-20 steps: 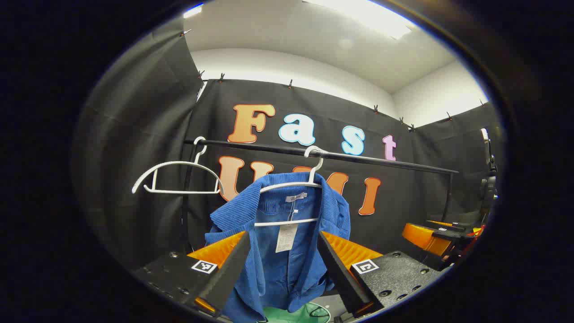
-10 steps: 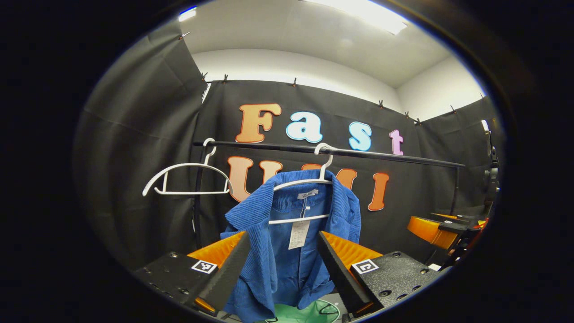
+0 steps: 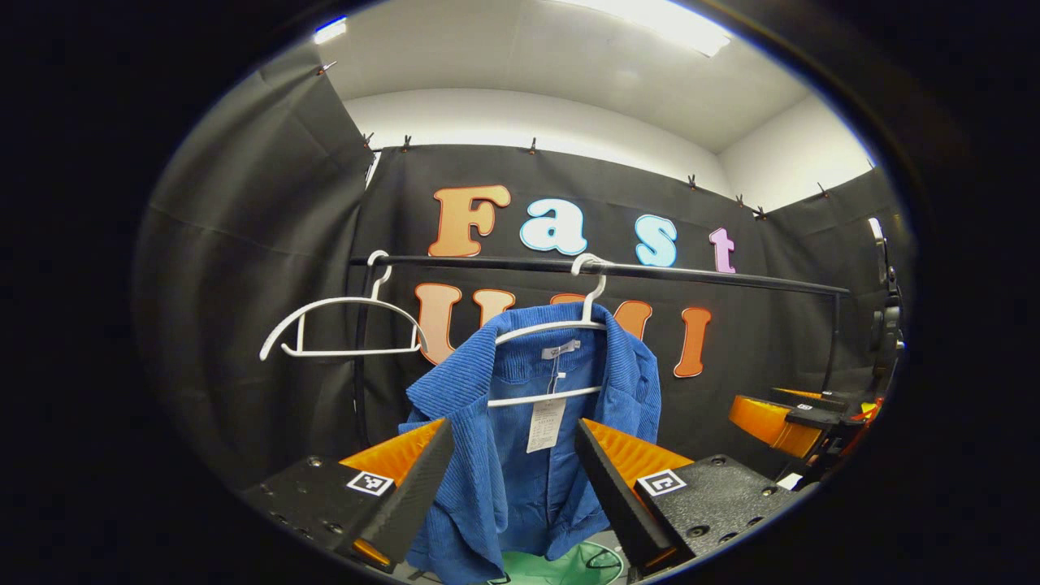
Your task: Grasp the clothes on the hanger with both hands and then place them into the laundry hamper below.
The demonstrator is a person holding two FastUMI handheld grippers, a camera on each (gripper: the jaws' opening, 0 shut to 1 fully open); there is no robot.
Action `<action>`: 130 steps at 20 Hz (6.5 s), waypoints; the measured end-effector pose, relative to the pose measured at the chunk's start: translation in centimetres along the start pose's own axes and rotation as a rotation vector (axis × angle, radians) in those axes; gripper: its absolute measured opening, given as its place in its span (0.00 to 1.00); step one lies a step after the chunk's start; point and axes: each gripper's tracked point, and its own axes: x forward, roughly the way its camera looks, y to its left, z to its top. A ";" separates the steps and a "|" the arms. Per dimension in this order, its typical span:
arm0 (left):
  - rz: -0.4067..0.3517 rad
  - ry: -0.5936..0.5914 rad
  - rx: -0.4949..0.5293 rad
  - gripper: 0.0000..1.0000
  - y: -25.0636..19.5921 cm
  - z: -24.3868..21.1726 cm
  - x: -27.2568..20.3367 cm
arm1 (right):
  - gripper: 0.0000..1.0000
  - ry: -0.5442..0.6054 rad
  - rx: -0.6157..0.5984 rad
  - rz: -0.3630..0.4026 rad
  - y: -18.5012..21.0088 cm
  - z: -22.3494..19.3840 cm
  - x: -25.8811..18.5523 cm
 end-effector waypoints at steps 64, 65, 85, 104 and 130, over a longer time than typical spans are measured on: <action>0.064 0.245 -0.053 0.04 8.7 -9.0 5.8 | 0.21 0.210 0.310 0.289 5.0 -8.1 15.9; 0.066 0.245 -0.070 0.04 9.0 -8.7 5.6 | 0.21 0.200 0.342 0.301 4.6 -7.6 15.9; 0.045 0.019 -0.074 0.04 14.0 4.5 5.6 | 0.14 0.029 0.923 0.493 -2.4 3.3 16.7; -0.079 0.117 -0.084 0.04 15.9 0.0 12.5 | 0.18 0.091 0.935 0.415 -7.2 2.2 21.5; -0.054 0.236 -0.102 0.04 14.5 -10.0 8.6 | 0.14 0.286 0.736 0.193 -9.2 -8.7 19.2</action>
